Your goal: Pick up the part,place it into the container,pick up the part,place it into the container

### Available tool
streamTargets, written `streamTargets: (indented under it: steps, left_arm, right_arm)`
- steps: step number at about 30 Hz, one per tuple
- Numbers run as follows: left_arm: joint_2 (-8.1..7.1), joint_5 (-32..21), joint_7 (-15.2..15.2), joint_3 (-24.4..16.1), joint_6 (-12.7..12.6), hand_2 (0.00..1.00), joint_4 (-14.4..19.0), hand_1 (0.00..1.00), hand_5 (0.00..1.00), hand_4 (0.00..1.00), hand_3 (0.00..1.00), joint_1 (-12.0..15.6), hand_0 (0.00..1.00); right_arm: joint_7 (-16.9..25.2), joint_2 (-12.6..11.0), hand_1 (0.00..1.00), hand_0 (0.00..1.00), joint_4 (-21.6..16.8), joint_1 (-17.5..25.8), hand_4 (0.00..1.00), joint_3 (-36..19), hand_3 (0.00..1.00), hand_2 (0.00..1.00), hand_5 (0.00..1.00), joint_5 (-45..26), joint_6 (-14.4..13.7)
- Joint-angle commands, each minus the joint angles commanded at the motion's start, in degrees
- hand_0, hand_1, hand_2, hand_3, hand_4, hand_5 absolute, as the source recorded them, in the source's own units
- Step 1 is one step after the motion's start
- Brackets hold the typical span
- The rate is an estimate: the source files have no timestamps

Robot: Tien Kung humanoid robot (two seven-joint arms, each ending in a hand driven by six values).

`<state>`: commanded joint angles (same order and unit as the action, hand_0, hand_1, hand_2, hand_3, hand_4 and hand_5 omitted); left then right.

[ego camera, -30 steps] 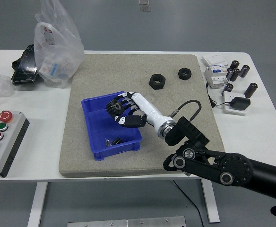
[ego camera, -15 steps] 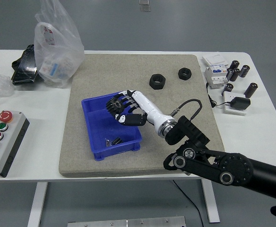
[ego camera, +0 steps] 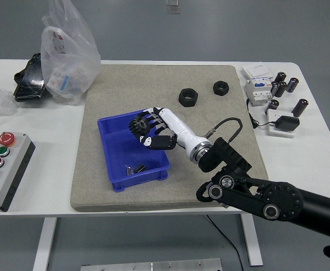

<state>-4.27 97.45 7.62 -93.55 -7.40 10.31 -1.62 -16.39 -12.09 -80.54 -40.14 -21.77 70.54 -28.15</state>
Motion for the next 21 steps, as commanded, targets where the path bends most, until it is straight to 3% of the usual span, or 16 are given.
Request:
streamTargets:
  steps: [21]
  left_arm:
    - [0.03, -0.2, 0.0, 0.2, 0.0, 0.539, 0.0, 0.535, 0.43, 0.709, 0.62, 0.0, 0.627]
  right_arm:
    - [0.2, 0.1, 0.684, 0.576, 0.0, 0.4, 0.708, -0.5, 0.758, 0.768, 0.169, 0.5, -0.5]
